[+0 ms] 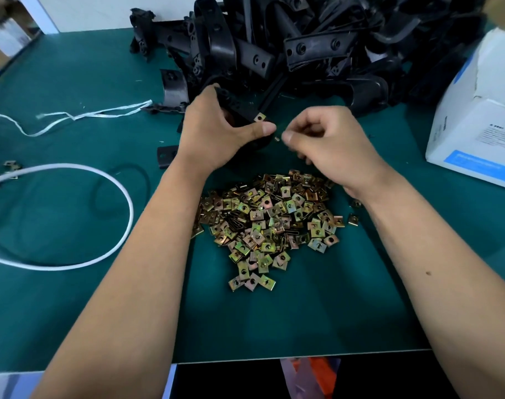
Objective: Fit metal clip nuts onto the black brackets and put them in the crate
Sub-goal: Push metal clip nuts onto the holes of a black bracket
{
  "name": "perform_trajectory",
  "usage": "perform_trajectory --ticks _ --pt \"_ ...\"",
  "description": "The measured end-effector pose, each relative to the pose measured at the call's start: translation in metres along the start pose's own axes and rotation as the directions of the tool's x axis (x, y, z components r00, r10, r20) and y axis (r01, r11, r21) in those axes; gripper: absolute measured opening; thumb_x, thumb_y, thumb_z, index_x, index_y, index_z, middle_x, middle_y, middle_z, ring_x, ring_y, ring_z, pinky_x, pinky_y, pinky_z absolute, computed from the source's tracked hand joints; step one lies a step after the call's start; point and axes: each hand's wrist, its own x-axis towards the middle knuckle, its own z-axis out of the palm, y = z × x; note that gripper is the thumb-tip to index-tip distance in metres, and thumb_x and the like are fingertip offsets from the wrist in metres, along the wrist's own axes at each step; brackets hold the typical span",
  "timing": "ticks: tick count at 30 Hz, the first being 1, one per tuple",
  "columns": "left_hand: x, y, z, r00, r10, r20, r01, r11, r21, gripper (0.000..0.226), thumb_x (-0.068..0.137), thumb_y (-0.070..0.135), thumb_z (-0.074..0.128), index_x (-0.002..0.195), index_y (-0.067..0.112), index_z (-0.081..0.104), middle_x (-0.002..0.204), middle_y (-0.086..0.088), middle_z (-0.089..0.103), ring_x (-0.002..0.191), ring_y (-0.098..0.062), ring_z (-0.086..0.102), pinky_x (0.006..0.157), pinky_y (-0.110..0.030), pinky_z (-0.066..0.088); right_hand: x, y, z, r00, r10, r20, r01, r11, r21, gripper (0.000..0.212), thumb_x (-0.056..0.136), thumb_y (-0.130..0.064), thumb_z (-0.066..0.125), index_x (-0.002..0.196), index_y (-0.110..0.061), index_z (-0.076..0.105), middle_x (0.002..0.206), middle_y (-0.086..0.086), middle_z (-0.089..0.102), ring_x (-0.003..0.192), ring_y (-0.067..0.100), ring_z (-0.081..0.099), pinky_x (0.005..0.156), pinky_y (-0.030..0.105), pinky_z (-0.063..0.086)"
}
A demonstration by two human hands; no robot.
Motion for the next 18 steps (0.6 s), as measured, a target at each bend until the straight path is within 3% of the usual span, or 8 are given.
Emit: perform_trajectory --ticks 4,9,12,14,16,18 --pt "0.0047 -0.0072 -0.0050 1.000 -0.031 -0.006 0.031 0.999 -0.024 0.088 0.061 0.060 0.092 0.129 0.015 0.058 0.115 0.006 0.072 0.109 -0.011 0.067 0.096 -0.033 0.056 -0.0032 -0.0063 -0.0005 0.939 -0.061 0.339 0.158 0.951 -0.267 0.002 0.087 -0.030 0.081 0.089 -0.029 0.080 0.085 -0.012 0.074 0.083 0.001 0.067 0.079 0.021 0.051" --pt "0.0055 -0.0092 -0.0048 1.000 -0.016 -0.003 0.016 1.000 -0.021 0.091 0.061 0.060 0.091 0.132 0.016 0.055 0.117 0.007 0.071 0.110 -0.010 0.066 0.098 -0.033 0.055 -0.0045 -0.0088 -0.0006 0.912 -0.093 0.400 0.208 0.945 -0.254 0.002 0.087 -0.026 0.081 0.086 -0.026 0.079 0.085 -0.010 0.073 0.084 0.004 0.067 0.079 0.021 0.051" --pt "0.0048 -0.0111 -0.0052 1.000 0.010 0.000 -0.010 1.000 -0.021 0.101 0.061 0.060 0.091 0.141 0.013 0.049 0.109 0.015 0.067 0.100 0.008 0.062 0.085 -0.010 0.049 -0.0046 -0.0075 0.0011 0.942 -0.140 0.305 0.186 0.975 -0.126 0.002 0.093 -0.016 0.074 0.091 -0.016 0.074 0.087 -0.004 0.076 0.083 0.005 0.069 0.078 0.020 0.051" --pt "0.0039 -0.0118 -0.0063 0.998 0.058 0.012 -0.058 0.998 -0.034 0.102 0.062 0.056 0.092 0.143 0.011 0.048 0.098 0.025 0.061 0.089 0.024 0.056 0.073 0.002 0.041 -0.0033 -0.0065 0.0022 0.975 -0.118 0.190 0.107 0.992 0.068 0.006 0.100 -0.008 0.064 0.095 -0.011 0.067 0.088 0.001 0.077 0.080 0.008 0.069 0.072 0.020 0.051" --pt "0.0015 -0.0093 -0.0081 0.995 0.063 0.075 -0.059 0.996 -0.060 0.095 0.063 0.052 0.094 0.139 0.016 0.051 0.093 0.026 0.064 0.088 0.021 0.059 0.073 0.002 0.041 -0.0006 -0.0042 0.0002 0.997 -0.063 0.052 0.049 0.971 0.235 0.010 0.101 -0.004 0.059 0.097 -0.010 0.065 0.084 0.003 0.075 0.075 0.010 0.066 0.067 0.022 0.051" --pt "-0.0010 -0.0070 -0.0073 0.982 0.077 0.175 -0.064 0.995 -0.076 0.066 0.065 0.043 0.095 0.117 0.032 0.056 0.083 0.028 0.072 0.087 0.014 0.066 0.073 -0.002 0.046 0.0022 -0.0007 -0.0034 0.998 -0.014 -0.055 0.031 0.946 0.323 0.013 0.099 -0.001 0.060 0.098 -0.010 0.069 0.080 0.002 0.072 0.073 0.008 0.064 0.066 0.022 0.050"
